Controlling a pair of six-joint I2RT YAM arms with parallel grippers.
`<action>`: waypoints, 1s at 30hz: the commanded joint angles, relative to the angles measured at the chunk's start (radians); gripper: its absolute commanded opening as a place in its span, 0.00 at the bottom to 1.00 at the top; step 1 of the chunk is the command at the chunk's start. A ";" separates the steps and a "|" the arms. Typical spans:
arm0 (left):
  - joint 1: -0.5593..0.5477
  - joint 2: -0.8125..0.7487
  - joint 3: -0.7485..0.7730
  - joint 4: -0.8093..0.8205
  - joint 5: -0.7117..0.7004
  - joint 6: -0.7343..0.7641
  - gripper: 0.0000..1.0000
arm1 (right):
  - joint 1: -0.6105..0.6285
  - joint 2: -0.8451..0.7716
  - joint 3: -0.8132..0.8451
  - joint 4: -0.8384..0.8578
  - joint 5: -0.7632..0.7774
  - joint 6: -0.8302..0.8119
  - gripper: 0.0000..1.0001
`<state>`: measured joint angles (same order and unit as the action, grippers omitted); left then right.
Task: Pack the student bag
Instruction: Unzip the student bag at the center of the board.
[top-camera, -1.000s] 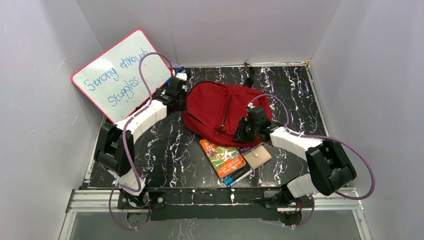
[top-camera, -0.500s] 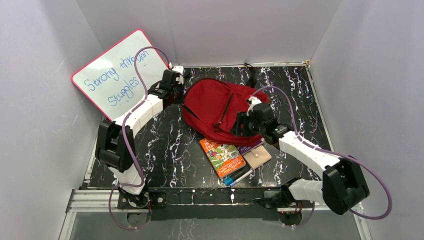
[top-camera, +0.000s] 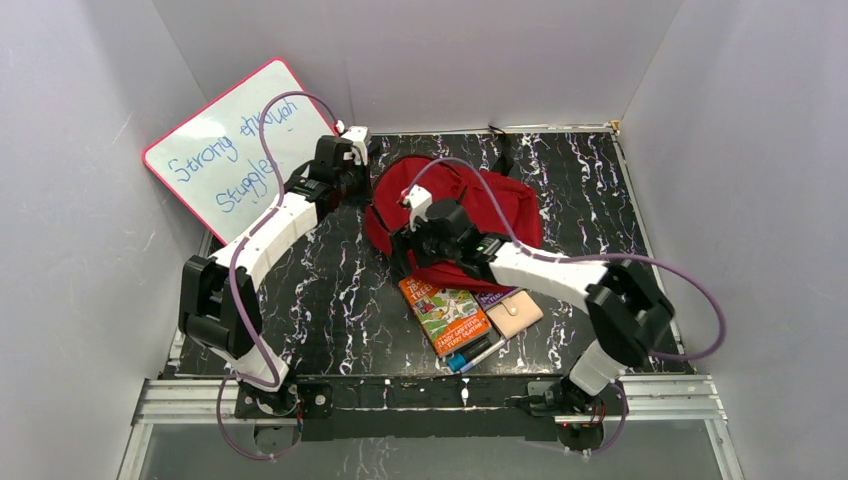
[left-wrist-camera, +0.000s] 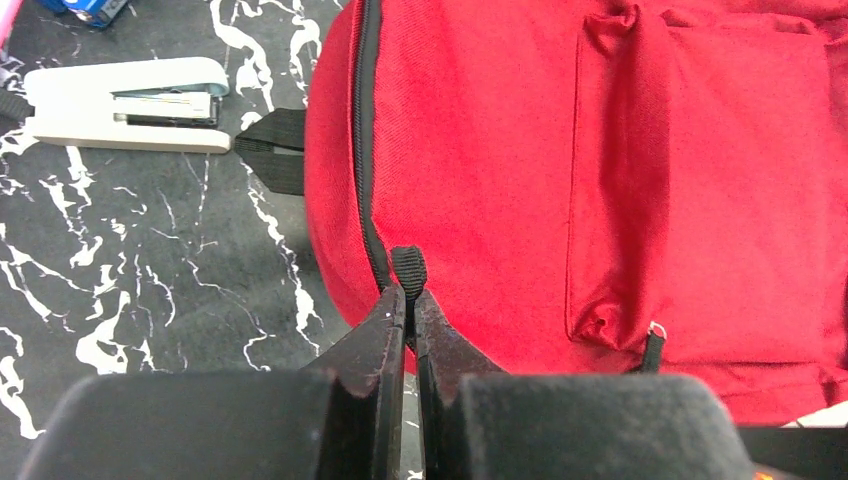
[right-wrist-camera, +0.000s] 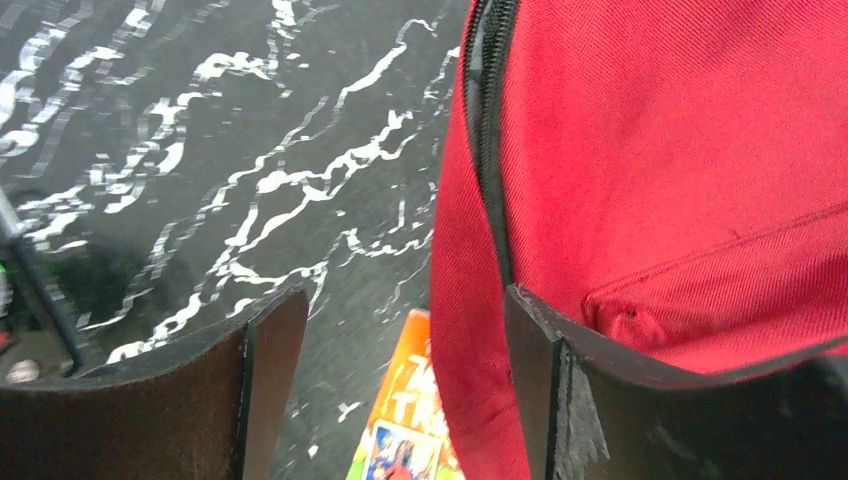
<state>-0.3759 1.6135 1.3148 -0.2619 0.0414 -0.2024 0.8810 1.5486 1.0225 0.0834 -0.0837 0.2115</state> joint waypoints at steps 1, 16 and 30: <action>0.005 -0.088 0.000 -0.004 0.076 -0.025 0.00 | 0.046 0.114 0.116 0.108 0.183 -0.095 0.82; 0.005 -0.227 -0.115 -0.016 0.107 -0.086 0.00 | 0.068 0.226 0.171 0.059 0.342 -0.166 0.01; 0.013 -0.065 0.068 -0.058 -0.136 -0.086 0.00 | 0.067 -0.170 -0.049 -0.078 0.153 -0.375 0.00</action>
<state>-0.3771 1.5047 1.2934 -0.3107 0.0257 -0.2947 0.9493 1.5070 1.0096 0.0483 0.1078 -0.0914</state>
